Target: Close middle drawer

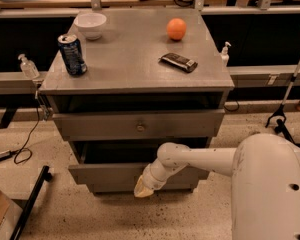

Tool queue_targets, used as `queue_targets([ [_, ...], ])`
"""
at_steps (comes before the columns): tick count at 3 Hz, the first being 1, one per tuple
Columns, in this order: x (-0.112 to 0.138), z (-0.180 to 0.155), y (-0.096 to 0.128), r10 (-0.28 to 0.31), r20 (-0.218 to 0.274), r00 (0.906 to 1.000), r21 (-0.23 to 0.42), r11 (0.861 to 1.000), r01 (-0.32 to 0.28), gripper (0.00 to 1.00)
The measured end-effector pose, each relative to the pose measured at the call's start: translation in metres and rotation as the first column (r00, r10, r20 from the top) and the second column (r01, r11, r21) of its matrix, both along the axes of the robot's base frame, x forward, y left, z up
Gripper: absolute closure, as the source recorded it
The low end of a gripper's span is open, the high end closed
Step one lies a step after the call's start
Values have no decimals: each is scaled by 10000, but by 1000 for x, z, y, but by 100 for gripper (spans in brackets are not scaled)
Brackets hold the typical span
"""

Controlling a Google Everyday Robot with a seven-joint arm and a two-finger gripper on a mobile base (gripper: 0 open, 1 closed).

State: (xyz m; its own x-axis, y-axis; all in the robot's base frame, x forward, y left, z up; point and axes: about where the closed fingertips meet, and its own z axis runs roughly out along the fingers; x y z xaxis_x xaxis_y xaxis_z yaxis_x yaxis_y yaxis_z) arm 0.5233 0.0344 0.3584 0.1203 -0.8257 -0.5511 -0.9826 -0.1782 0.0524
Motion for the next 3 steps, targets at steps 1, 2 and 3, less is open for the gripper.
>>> queue_targets([
  [1, 15, 0, -8, -217, 386, 9990, 154, 9997, 211, 100],
  [2, 37, 6, -39, -576, 953, 9938, -45, 9983, 583, 100],
  [3, 47, 9, -56, -830, 1254, 9886, -129, 9963, 853, 100],
])
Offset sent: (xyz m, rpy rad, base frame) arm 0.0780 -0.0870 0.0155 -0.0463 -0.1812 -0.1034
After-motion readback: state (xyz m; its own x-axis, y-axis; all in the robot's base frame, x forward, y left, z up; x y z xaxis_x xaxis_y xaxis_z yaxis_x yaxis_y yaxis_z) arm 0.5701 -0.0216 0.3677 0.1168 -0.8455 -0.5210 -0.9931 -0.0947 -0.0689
